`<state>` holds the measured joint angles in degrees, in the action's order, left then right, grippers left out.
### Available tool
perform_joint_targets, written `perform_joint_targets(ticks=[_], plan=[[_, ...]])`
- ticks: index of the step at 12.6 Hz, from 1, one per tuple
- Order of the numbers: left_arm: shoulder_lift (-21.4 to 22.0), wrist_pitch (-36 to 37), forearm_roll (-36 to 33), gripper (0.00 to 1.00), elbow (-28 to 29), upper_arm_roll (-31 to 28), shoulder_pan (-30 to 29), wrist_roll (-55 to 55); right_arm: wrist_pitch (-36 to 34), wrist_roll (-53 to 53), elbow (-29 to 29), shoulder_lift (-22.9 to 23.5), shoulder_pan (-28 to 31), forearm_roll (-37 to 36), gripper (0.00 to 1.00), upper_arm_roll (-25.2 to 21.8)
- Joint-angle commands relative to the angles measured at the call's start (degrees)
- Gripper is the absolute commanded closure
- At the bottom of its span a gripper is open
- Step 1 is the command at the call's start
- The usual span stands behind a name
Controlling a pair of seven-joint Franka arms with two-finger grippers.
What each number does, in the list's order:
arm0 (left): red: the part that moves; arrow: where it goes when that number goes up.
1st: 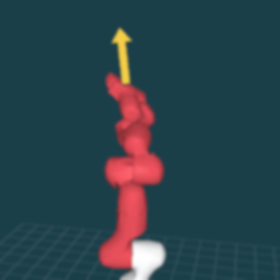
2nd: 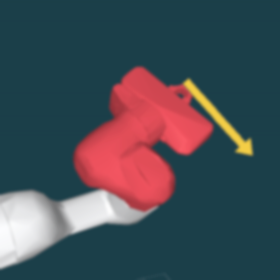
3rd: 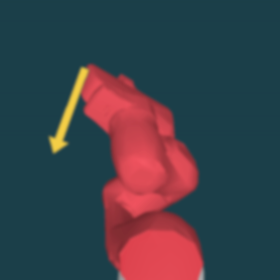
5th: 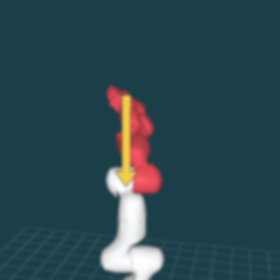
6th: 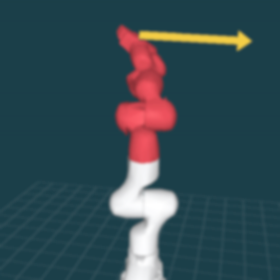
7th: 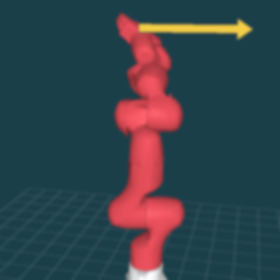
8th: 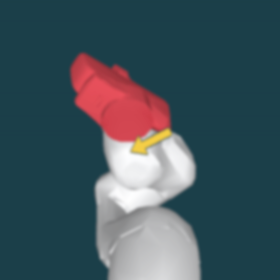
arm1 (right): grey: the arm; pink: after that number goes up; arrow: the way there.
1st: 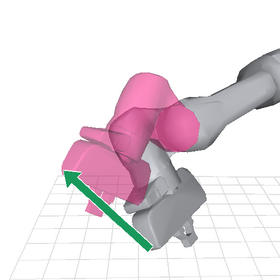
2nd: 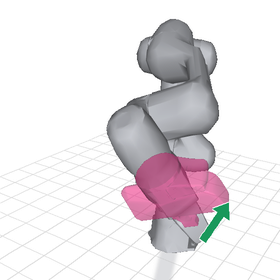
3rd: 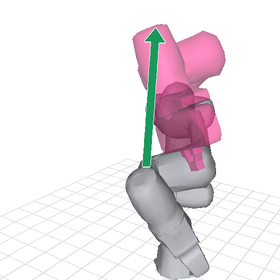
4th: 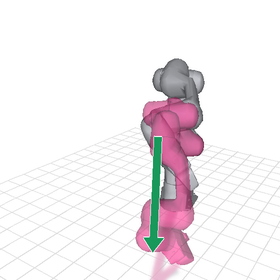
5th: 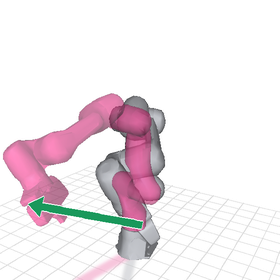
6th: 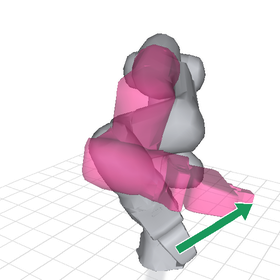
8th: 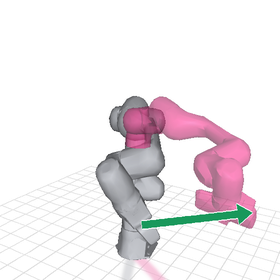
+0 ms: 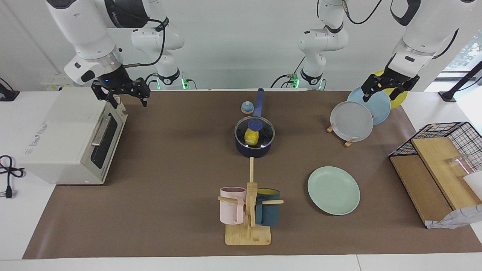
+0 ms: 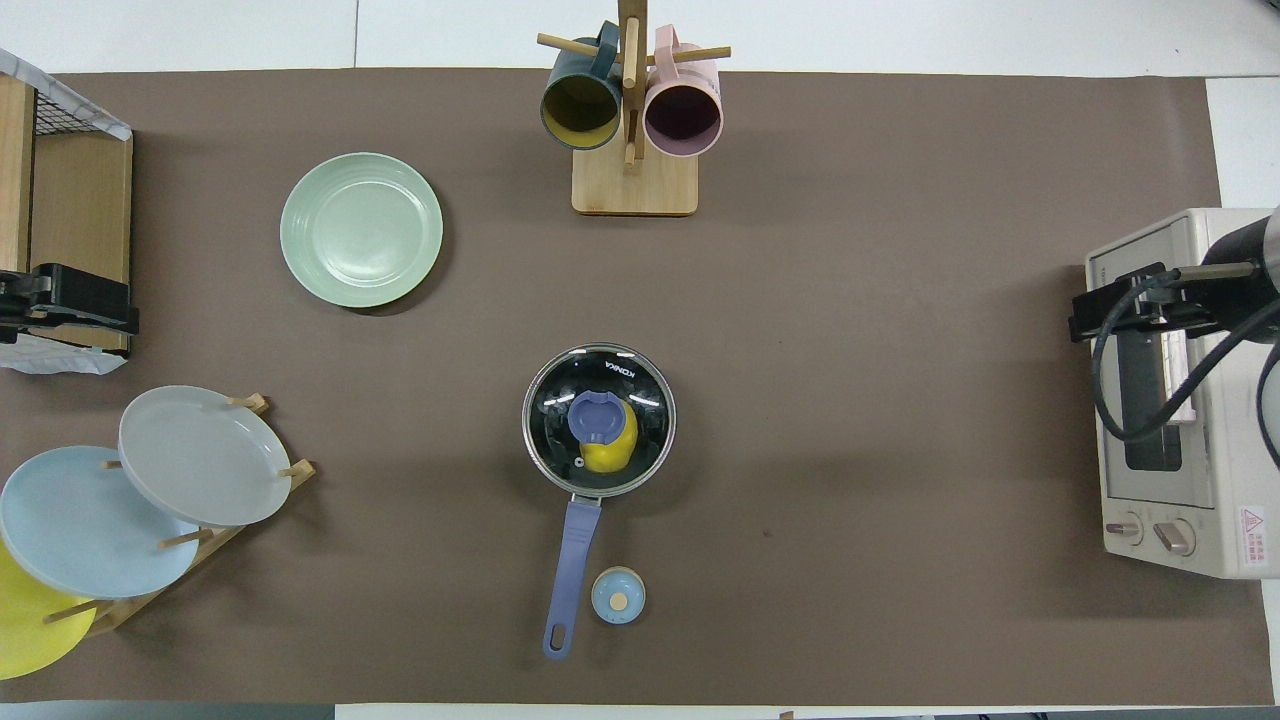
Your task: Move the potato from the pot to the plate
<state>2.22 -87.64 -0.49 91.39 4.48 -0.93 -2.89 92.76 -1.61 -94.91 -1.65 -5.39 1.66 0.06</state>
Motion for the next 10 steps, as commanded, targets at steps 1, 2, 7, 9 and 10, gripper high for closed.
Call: perform_joint_targets(ticks=[1, 2, 7, 9, 10], plan=[[1.5, 0.0, -1.3, 0.0, 1.5, 0.3, -0.3, -0.5, 2.1, -7.1, 1.3, 2.6, -5.9, 1.0, 0.0, 0.7], [1.5, 0.0, -1.3, 0.0, 1.5, 0.3, -0.3, -0.6, 2.1, -10.7, 4.0, 5.7, -8.6, 1.4, 0.0, 0.6], [1.5, 0.1, -1.3, 0.0, 1.5, 0.3, -0.3, -0.6, 6.3, -32.5, 11.4, 16.5, -25.3, 1.2, 0.0, 0.6], [1.5, 0.0, -1.3, 0.0, 1.5, 0.3, -0.3, -0.5, 13.7, -36.9, 7.9, 16.5, -28.7, 1.2, 0.0, 0.7], [1.5, 0.3, -1.3, 0.0, 1.6, 0.3, -0.3, -0.7, 14.9, -37.1, 7.4, 16.6, -28.9, 1.3, 0.0, 0.7]])
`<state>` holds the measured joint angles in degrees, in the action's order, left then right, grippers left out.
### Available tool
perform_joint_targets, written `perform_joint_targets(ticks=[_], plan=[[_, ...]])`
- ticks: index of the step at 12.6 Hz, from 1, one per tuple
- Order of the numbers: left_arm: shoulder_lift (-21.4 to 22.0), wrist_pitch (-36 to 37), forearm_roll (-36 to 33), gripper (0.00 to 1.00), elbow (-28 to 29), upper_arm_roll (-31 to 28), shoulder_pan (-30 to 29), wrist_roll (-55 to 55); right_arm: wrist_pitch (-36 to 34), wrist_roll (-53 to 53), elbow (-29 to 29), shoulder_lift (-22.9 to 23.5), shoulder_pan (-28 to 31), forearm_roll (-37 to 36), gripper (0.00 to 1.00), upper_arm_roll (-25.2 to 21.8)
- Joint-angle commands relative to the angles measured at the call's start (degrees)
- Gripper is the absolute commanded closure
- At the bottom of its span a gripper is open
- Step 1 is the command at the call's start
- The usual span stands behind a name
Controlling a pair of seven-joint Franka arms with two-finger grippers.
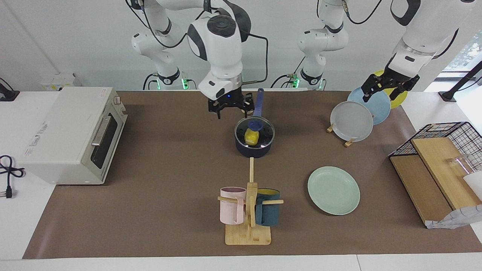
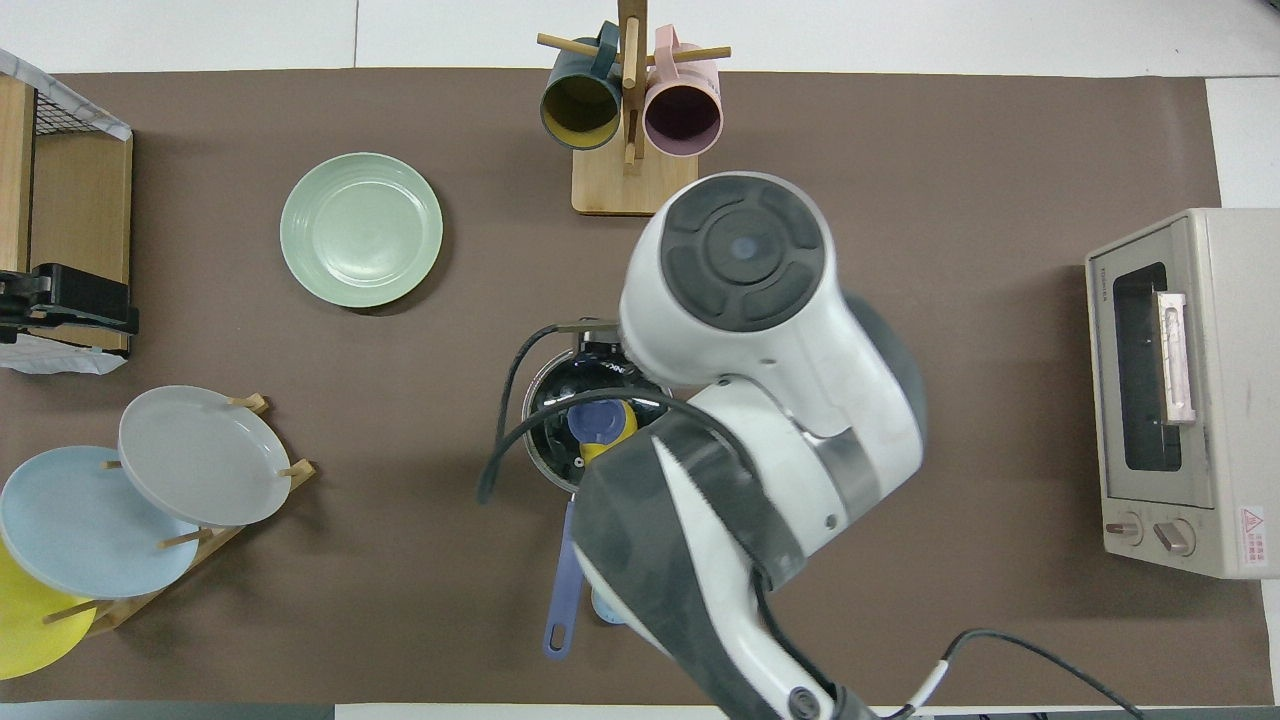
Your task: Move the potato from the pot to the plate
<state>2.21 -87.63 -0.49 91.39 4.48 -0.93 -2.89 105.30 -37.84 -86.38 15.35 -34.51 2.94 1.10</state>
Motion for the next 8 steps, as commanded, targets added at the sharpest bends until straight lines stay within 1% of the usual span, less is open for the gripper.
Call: perform_joint_targets(ticks=[1, 2, 4, 6, 8], plan=[[1.6, 1.0, -1.3, 0.0, 1.6, 0.4, 0.1, -0.8, 3.5, -1.7, -1.2, -0.1, -0.8, 0.0, 0.0, -0.3], [1.6, 1.1, -1.3, 0.0, 1.6, 0.5, 0.5, -0.7, 4.6, -2.4, -1.4, 1.2, -3.7, -1.0, 0.0, -0.3], [1.6, 0.8, -1.3, 0.0, 1.5, 0.6, 0.3, -0.8, 8.8, -2.5, -2.4, 3.4, -4.3, -2.0, 0.0, -0.4], [1.6, 0.4, -1.3, 0.0, 1.6, 0.6, 0.2, -0.9, 10.5, -2.4, -3.0, 6.0, -4.8, -5.1, 0.0, -0.3], [1.6, 0.1, -1.3, 0.0, 1.6, 0.6, 0.3, -0.9, 12.6, -2.2, -6.1, 5.7, -6.5, -5.8, 0.0, -0.3]])
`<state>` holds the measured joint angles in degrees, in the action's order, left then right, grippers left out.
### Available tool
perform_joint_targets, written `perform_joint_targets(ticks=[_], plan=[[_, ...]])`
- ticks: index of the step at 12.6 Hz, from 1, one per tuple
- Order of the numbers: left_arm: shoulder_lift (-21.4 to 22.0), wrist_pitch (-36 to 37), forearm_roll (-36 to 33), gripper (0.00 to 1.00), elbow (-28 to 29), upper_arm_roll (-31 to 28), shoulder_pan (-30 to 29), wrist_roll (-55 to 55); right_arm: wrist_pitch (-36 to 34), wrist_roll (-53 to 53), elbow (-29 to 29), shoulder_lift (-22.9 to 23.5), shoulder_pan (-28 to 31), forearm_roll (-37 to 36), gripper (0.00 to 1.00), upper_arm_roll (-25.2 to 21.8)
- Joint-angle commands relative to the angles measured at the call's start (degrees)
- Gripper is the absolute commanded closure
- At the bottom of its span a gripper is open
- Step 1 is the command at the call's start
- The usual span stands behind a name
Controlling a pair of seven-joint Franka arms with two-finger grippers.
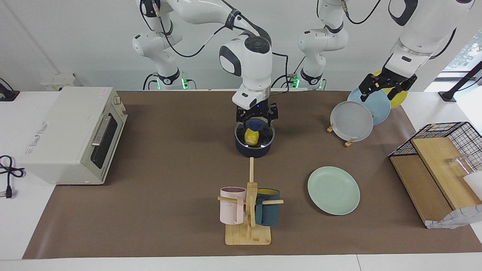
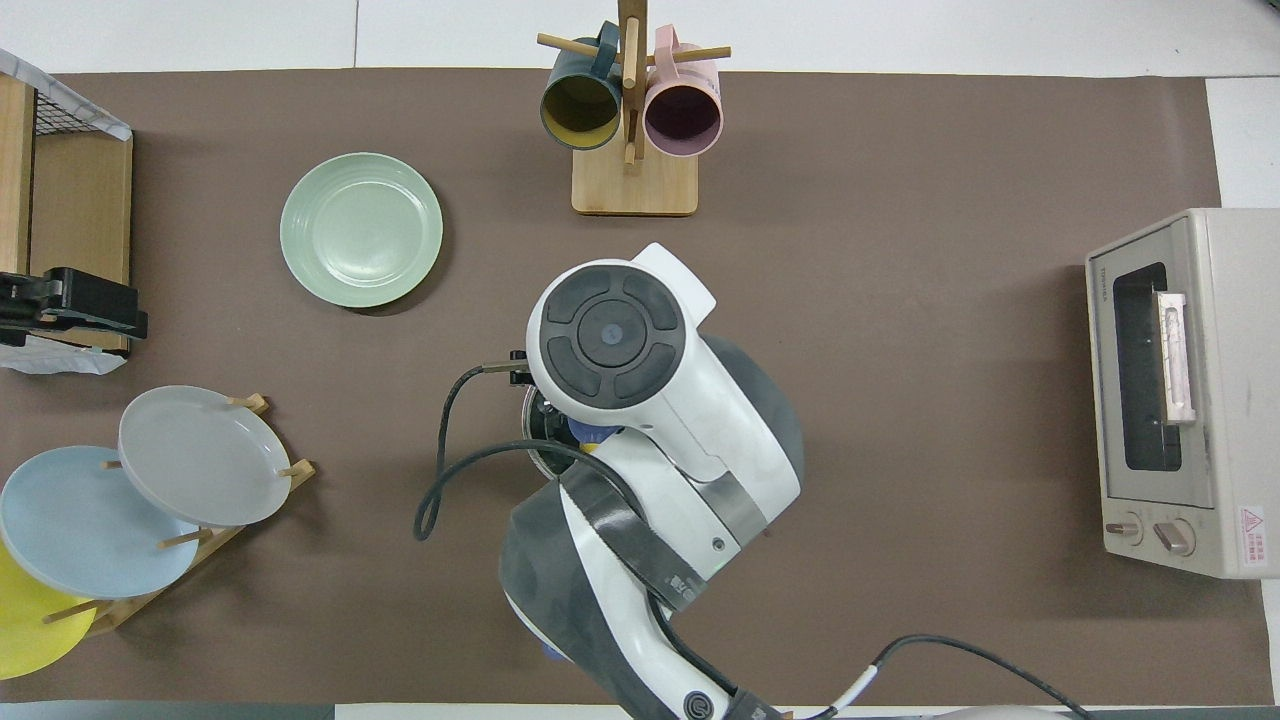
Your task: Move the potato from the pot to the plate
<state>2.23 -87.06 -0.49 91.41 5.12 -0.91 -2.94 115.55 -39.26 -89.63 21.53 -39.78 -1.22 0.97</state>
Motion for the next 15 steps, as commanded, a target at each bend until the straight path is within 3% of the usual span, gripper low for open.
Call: perform_joint_targets(ticks=[1, 9, 15], plan=[[1.5, -0.8, -1.3, 0.0, 1.6, 0.0, 0.3, -0.8, 2.7, -0.7, -3.6, -0.7, -1.2, -1.6, 0.0, -0.2], [1.5, -3.5, -1.3, 0.0, 1.8, 0.1, 0.5, -0.8, -0.2, -1.1, -5.6, -1.8, -2.0, -1.5, 0.0, -0.2], [1.5, -3.4, -1.3, 0.0, 1.8, 0.0, 0.3, -0.9, 0.3, -0.6, -7.8, -2.9, -2.8, -1.5, 0.29, -0.2]])
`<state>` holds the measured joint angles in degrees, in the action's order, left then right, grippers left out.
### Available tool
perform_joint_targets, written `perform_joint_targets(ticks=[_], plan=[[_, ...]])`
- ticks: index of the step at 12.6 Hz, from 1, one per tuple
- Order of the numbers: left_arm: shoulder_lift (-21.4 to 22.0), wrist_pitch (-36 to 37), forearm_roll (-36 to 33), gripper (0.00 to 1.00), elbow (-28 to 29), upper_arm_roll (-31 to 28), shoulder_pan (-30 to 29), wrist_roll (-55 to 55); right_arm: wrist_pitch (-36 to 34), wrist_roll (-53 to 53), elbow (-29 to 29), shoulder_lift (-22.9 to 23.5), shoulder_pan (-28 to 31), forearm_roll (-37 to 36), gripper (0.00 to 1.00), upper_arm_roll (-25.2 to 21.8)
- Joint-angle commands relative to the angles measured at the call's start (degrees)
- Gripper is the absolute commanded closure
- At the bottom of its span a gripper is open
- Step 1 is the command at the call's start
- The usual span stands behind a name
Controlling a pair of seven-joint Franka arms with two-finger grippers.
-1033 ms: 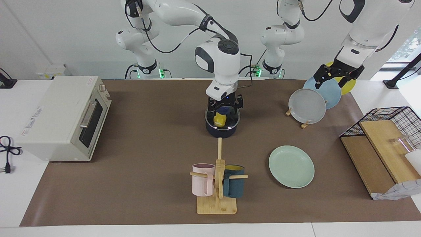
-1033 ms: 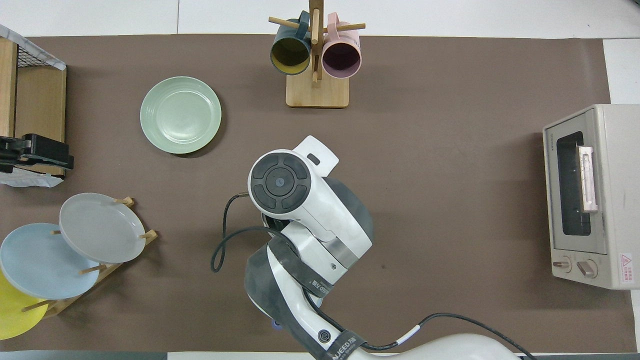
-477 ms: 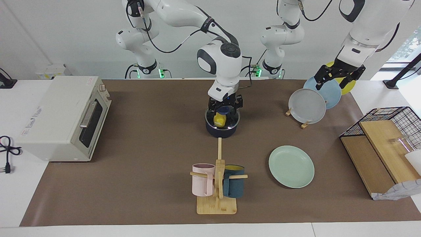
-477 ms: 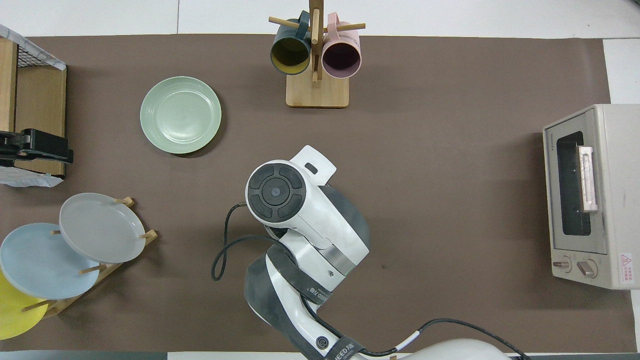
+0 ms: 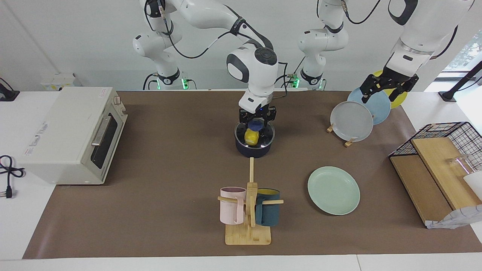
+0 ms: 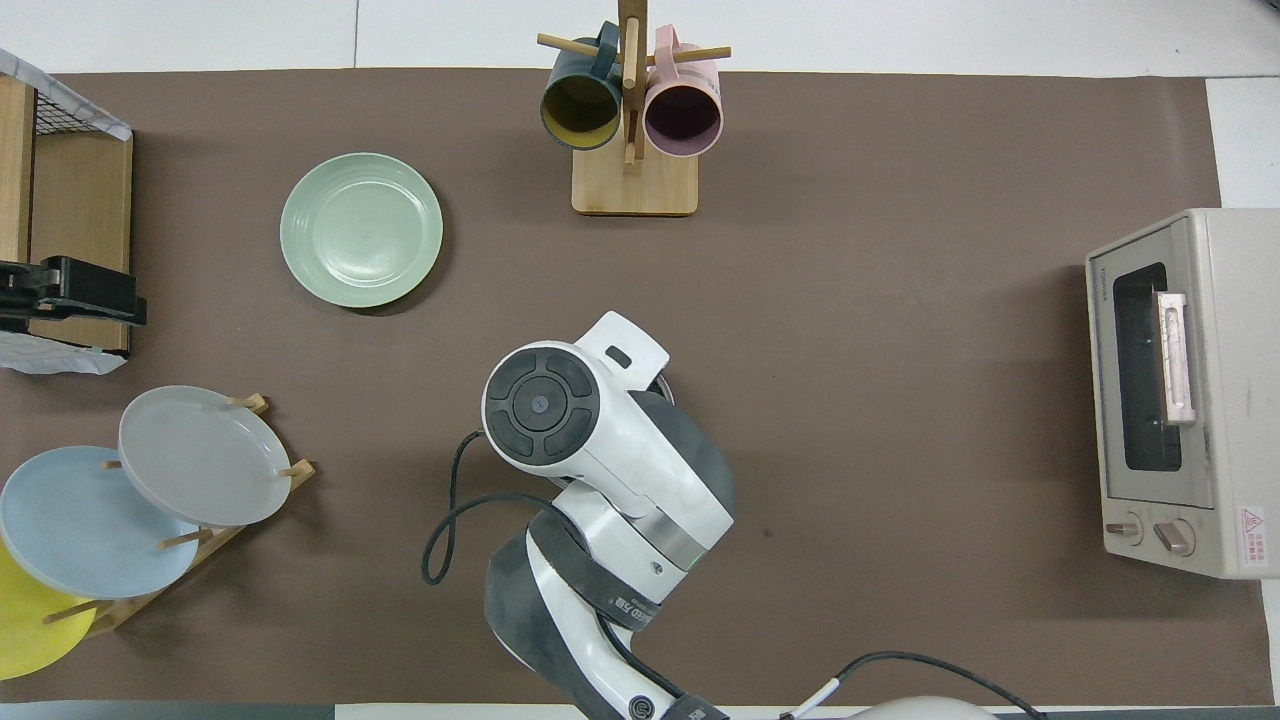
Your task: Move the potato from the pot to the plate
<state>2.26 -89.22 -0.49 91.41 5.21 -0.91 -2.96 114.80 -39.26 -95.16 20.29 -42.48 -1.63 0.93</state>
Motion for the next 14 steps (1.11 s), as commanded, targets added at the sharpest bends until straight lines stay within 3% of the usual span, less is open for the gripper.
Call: perform_joint_targets(ticks=[1, 3, 5, 10, 14], plan=[[1.4, -1.2, -1.3, 0.0, 1.8, -0.1, 0.3, -0.9, 1.0, -0.4, -2.1, -1.7, -0.1, -1.1, 0.47, -0.1], [1.4, -1.2, -1.2, 0.0, 1.8, -0.1, 0.0, -0.9, 1.1, -0.3, -2.0, -1.6, 0.0, -1.1, 0.75, -0.1], [1.4, -1.2, -1.2, 0.0, 1.8, 0.0, 0.0, -0.9, 0.9, 0.7, -1.4, -1.7, 0.6, -1.0, 0.98, -0.1], [1.3, -1.9, -0.7, 0.0, 1.8, 0.1, 0.6, -0.7, -1.6, 8.6, -0.5, -5.8, 7.7, -0.4, 1.0, -0.2], [0.7, -2.8, 1.3, 0.0, 2.0, 0.1, 8.7, -6.8, -4.4, 25.8, -1.0, -7.4, 18.7, -0.2, 1.0, -0.2]])
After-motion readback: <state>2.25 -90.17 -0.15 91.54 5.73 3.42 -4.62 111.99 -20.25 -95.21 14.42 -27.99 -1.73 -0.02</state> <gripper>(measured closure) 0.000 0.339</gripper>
